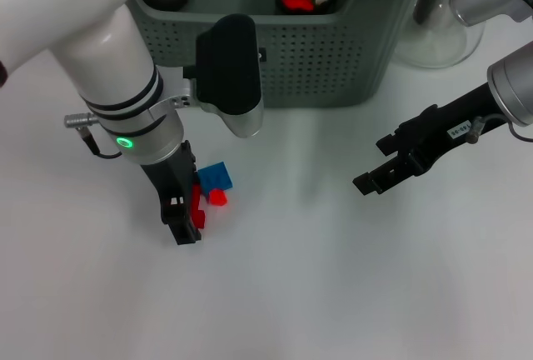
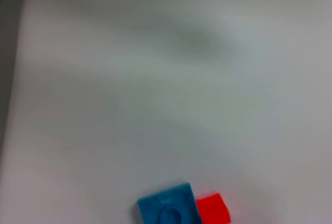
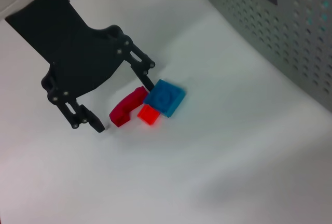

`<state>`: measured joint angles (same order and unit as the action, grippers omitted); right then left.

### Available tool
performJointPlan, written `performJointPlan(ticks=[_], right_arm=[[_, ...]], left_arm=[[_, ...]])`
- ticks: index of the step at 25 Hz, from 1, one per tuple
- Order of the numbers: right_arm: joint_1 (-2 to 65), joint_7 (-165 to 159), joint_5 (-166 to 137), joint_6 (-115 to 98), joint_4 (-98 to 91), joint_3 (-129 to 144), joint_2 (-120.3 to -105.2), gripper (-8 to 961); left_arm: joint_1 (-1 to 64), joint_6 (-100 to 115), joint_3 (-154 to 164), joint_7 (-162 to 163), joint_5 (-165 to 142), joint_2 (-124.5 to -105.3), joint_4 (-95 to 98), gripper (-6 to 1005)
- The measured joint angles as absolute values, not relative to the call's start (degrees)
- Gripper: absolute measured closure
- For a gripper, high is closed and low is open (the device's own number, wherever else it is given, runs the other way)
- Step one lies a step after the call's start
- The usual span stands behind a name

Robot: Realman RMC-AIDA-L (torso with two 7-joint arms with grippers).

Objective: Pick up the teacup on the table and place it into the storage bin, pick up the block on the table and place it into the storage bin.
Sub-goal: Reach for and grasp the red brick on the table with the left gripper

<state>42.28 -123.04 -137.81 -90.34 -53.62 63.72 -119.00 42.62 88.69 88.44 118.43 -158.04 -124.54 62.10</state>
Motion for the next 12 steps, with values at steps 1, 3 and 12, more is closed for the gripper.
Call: performJointPlan(ticks=[1,3,12], right_arm=[[42.3,-123.1,-137.8,-90.3,-53.6,63.7,-119.0,9],[42.3,-123.1,-137.8,-90.3,-53.6,63.7,-119.0,9],[42.3,-123.2,-137.8,-90.2,-53.6,63.7,-118.91,9]], left_arm=[[42.8,88.6,88.4,118.5,-157.9,-124.54,61.9,168],[43.0,88.2,88.5,118.8,-157.7,-124.54,61.7,173],[43.4,88.0,88.5,119.6,-157.7,-124.54,61.6,195]])
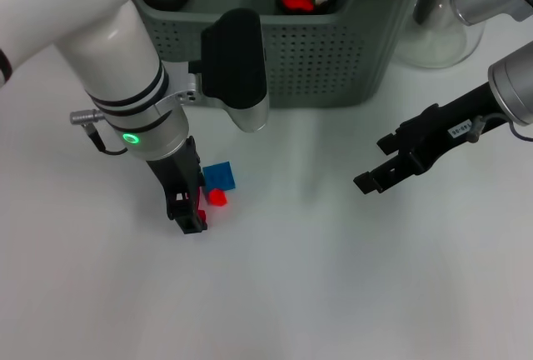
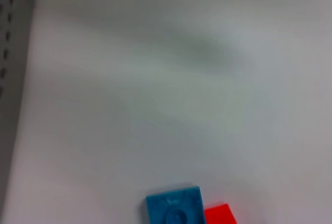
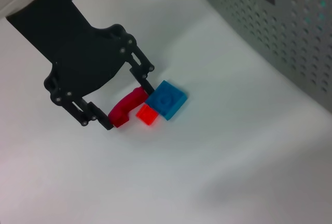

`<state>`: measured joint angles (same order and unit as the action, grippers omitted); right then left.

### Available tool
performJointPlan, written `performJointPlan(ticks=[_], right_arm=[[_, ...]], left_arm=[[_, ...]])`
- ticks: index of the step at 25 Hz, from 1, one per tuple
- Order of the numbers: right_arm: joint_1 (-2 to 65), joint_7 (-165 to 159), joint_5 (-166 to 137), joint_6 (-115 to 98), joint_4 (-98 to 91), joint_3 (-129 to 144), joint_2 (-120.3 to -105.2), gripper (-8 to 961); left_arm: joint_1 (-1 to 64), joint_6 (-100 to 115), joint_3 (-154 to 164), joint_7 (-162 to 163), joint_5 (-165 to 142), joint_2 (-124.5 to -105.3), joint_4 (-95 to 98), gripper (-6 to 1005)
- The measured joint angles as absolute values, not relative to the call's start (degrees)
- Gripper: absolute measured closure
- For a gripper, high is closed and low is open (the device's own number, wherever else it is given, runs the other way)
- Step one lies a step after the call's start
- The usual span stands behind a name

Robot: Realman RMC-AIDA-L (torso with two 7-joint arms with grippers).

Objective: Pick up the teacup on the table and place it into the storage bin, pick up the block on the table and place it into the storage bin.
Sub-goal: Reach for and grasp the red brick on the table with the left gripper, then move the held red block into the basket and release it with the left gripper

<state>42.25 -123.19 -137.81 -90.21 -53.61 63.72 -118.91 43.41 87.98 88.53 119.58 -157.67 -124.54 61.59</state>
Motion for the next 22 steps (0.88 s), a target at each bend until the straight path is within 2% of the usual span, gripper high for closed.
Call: performJointPlan(ticks=[3,6,22], right_arm=[[42.3,-123.2,-137.8,-90.0,-53.6,63.7,-118.86,9],[42.3,-123.2,-137.8,-90.0,-53.6,63.7,-118.83,9],[42.3,-122.8,-137.8,-89.7,-53.6,63.7,-118.67,8]], left_arm=[[43.5,87.9,88.7,119.7,-157.7,-124.54,61.5,202],[43.4,88.1,88.7,119.8,-157.7,-124.54,61.7,365],[39.5,98.6,67.8,121.1,-153.0,-124.23,74.7,361]])
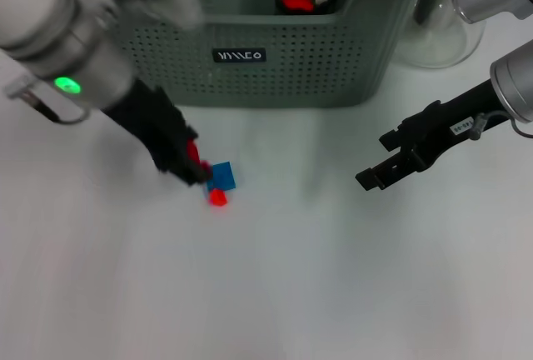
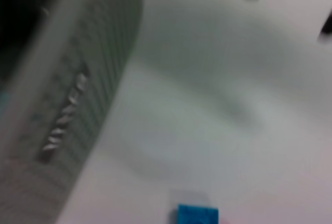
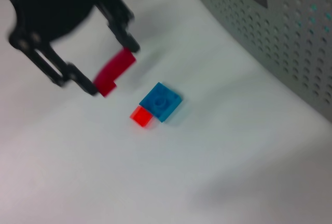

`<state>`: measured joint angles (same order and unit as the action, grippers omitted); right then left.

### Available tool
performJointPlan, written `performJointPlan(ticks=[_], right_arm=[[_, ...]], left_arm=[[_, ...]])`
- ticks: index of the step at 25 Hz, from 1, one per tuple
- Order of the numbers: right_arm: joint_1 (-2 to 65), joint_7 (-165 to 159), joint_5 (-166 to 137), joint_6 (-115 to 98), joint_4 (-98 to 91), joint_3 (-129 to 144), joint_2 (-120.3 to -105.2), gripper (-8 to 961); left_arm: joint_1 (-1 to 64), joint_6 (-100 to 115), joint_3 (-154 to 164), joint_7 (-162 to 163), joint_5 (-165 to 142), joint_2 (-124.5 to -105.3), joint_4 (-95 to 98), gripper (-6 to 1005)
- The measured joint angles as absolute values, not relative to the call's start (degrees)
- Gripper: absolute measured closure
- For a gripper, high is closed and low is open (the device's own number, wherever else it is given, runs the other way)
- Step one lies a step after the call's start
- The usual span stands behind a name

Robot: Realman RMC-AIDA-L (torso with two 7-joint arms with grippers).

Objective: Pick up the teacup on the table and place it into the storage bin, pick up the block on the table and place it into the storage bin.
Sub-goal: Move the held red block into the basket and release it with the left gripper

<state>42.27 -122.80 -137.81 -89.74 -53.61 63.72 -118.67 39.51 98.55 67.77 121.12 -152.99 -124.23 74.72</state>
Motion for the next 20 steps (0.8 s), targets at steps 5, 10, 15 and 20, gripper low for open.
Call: performJointPlan(ticks=[5,10,15,20], right_arm=[[42.3,-122.8,-137.8,-89.8,-53.6,63.7,-118.65,8],[42.3,-122.9,-137.8,-89.9,-53.6,63.6,-118.46,8],[42.4,-122.9,-137.8,-90.0,-53.6,63.6,-118.43,8],[42.5,-122.8,-137.8,-90.1,-53.6,63.6,-118.1,8]], left_arm=[[40.6,110.1,48.0,121.7,-139.6,-123.6,82.0,360],[44.0,114.8,37.8,127.6,-119.1,-120.31,87.4,359],[48.8,99.9,42.0,130.2,-115.3,-116.98,83.3,357],[55.5,81.9,50.0,132.6,-126.5,-114.42,71.0,356]])
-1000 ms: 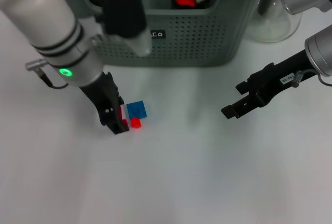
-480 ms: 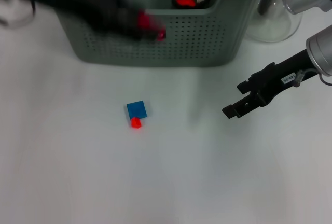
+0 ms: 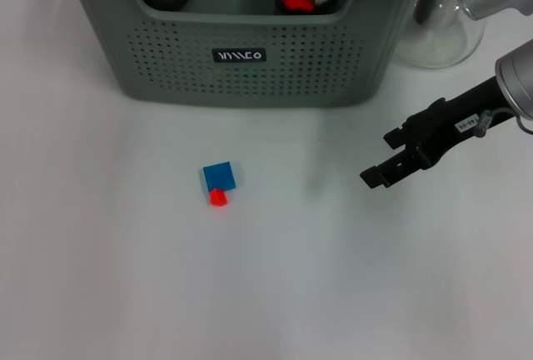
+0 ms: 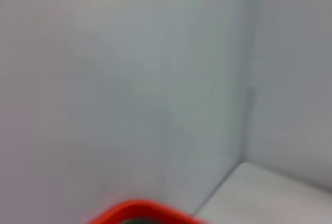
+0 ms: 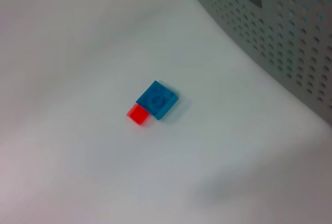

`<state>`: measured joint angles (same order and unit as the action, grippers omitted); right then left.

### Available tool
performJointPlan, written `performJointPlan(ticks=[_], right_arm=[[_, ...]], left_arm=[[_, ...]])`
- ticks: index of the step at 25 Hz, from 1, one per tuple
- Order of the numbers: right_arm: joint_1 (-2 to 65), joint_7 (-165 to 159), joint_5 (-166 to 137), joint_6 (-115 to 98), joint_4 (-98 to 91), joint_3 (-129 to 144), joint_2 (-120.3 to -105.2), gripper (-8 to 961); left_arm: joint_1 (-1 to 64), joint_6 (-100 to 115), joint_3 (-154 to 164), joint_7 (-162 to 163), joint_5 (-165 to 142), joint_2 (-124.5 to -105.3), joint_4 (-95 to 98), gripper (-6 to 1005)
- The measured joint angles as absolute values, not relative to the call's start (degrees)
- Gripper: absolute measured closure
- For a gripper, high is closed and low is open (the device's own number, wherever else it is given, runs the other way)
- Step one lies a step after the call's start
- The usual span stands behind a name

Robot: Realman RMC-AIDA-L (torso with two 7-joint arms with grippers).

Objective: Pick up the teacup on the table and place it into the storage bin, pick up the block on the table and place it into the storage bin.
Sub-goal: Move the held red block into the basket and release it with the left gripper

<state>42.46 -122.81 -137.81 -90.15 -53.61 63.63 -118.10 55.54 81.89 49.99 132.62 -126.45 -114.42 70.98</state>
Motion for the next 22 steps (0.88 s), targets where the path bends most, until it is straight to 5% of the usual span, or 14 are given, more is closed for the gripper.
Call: performJointPlan(ticks=[7,22], right_arm=[[42.3,-122.6,-137.8,-89.9,-53.6,63.7,-118.03,8],[42.5,-122.2,-137.8,-89.6,-53.6,63.9,-118.04,8]], left_arm=[[63.0,67.1,51.9,133.2,-140.1,-113.86,53.5,354],[63.2,60.9,54.7,131.1,-142.0,-117.83,50.0,351]])
